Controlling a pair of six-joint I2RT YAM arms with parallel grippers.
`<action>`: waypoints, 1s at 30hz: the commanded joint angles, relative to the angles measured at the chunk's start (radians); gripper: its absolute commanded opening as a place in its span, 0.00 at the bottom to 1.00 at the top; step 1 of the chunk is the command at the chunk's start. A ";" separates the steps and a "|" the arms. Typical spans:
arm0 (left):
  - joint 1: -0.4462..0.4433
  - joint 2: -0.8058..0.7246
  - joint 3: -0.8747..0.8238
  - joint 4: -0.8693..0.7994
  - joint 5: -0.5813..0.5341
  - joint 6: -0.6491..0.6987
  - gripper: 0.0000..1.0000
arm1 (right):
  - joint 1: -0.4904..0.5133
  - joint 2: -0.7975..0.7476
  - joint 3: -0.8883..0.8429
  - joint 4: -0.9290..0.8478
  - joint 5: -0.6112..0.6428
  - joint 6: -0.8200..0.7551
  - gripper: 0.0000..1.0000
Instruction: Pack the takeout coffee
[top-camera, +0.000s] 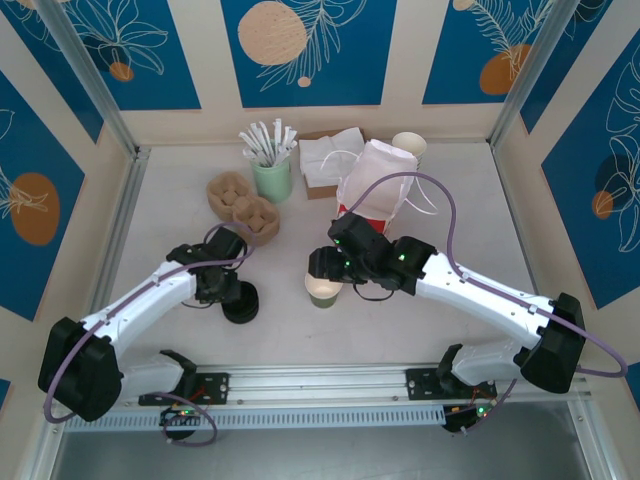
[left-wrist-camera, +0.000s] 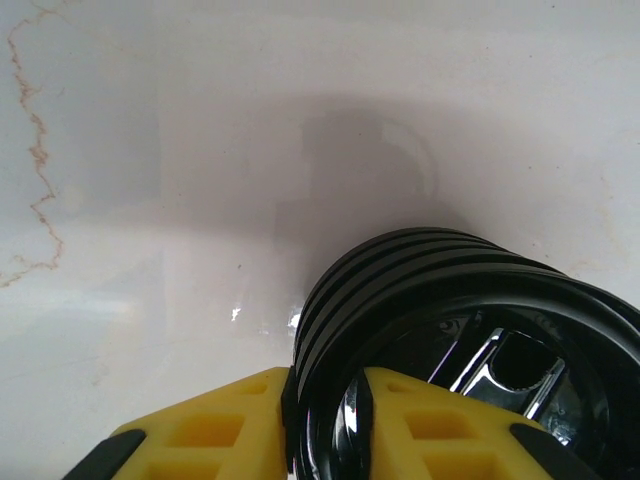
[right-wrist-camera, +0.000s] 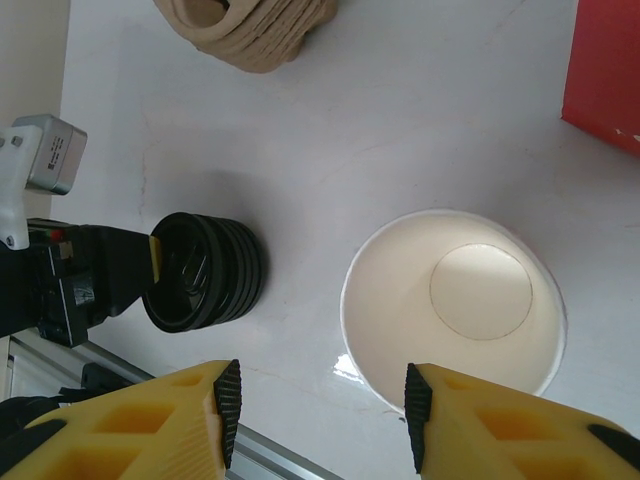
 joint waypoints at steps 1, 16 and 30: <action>-0.015 0.010 -0.011 0.001 0.010 0.015 0.23 | 0.000 -0.004 0.019 -0.021 0.005 -0.010 0.49; -0.032 0.018 -0.015 0.002 -0.001 0.013 0.24 | -0.001 -0.004 0.009 -0.005 -0.023 -0.002 0.50; -0.048 -0.017 0.006 -0.030 -0.020 0.002 0.18 | 0.002 -0.010 0.002 0.017 -0.056 0.012 0.50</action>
